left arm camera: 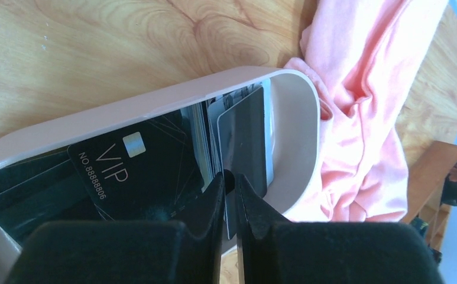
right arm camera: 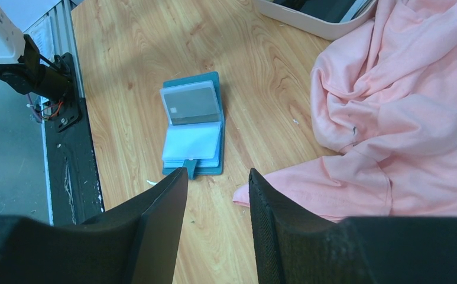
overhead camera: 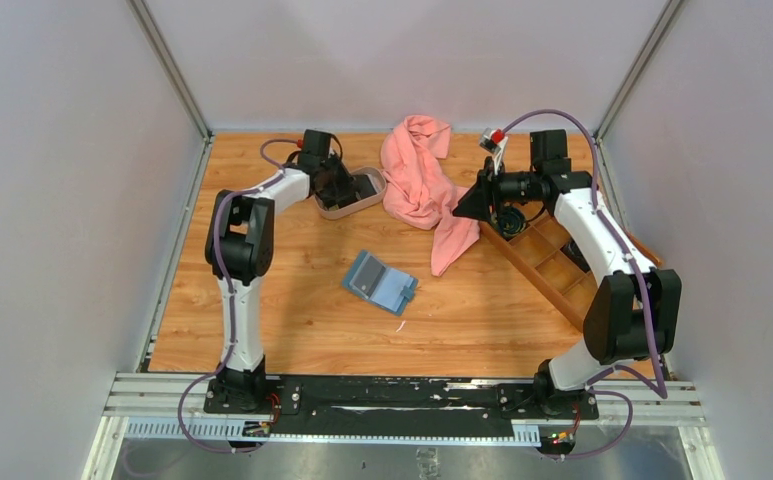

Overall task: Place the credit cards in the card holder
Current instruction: Pick up the credit card from the storage box.

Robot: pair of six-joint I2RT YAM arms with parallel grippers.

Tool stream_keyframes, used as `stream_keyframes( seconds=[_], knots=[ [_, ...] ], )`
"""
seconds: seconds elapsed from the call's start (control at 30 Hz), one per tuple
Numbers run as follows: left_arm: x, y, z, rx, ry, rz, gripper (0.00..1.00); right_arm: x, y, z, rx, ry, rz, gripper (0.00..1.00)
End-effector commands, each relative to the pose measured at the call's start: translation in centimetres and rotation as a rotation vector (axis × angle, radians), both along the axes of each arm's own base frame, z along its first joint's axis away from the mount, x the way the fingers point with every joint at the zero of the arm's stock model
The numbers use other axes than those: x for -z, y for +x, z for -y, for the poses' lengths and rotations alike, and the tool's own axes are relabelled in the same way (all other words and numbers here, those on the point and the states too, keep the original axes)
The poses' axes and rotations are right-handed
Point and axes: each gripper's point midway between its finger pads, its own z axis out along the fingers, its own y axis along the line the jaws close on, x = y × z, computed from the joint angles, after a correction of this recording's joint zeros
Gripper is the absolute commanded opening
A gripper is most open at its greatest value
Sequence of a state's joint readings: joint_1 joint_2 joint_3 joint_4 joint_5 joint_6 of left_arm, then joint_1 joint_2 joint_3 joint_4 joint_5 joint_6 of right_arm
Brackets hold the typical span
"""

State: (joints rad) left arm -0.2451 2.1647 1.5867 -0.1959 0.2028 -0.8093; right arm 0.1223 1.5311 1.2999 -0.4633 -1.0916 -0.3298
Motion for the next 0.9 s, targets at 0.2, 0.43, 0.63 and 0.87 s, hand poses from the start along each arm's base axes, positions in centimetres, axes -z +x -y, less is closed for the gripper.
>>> stream_keyframes(
  seconds=[0.2,0.43,0.63,0.87],
  knots=[
    [-2.7,-0.7,-1.2,0.001,-0.146,0.078,0.00,0.9,-0.1,0.1,-0.009,0.014,-0.028,0.46],
    [-2.3,-0.7,-2.1,0.053,-0.180,0.120,0.00,1.9,0.1,-0.6,-0.027,0.021,-0.073,0.46],
    [-3.0,-0.7,-3.7,0.067,-0.208,0.175,0.00,3.3,0.3,-2.5,-0.075,0.012,-0.110,0.46],
    [-4.2,-1.4,-4.7,0.122,-0.252,0.214,0.00,2.8,1.6,-4.4,-0.120,0.037,-0.125,0.46]
  ],
)
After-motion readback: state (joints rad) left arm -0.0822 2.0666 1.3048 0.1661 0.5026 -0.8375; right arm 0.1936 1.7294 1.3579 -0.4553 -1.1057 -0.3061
